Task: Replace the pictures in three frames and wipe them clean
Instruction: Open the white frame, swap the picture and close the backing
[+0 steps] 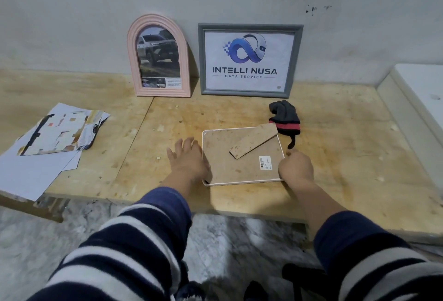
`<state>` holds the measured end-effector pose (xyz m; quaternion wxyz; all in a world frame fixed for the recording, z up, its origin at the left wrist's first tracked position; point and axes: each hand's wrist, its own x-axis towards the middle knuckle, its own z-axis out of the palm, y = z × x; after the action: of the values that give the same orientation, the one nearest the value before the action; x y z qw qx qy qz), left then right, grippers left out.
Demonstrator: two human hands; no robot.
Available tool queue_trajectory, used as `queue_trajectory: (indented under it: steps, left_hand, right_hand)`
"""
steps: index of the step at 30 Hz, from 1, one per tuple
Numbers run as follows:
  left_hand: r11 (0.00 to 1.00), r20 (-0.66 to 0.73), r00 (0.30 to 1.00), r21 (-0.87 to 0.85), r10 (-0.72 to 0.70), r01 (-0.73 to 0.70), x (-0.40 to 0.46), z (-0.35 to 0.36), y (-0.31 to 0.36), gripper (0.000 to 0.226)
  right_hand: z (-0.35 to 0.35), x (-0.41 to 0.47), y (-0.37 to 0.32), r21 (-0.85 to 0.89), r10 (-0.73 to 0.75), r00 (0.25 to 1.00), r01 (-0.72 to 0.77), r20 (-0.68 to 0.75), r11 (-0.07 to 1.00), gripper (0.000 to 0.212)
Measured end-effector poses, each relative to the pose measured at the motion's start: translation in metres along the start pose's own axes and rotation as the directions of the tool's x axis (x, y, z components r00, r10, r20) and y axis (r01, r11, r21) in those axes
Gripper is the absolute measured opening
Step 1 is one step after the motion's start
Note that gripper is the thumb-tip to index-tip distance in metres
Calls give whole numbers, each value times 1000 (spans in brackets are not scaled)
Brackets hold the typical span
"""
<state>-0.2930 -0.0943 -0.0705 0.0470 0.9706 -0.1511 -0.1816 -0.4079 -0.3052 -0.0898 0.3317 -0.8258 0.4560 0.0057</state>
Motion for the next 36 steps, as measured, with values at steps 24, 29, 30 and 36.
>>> queue_trajectory:
  steps: [24,29,30,36]
  left_hand:
    - [254,138,985,-954,-107,162,-25,-70,-1,85]
    - [220,2,995,-975,-101,24,-19,-77,4,55]
    - [197,-24,991,-980,-131,2,-16,-78,6,50]
    - [78,120,919,-984,-376,160,0,-45,22,54]
  right_hand:
    - [-69,-14,-55,544,-384,923,340,-34,767,16]
    - [-65,-8,-59,773,-234,954,4,188,635,31]
    - [-62,-8,-57,796,-207,956,-42,207,604,32]
    - [-31,-14,-55,908,-57,941,-304,333,287,27]
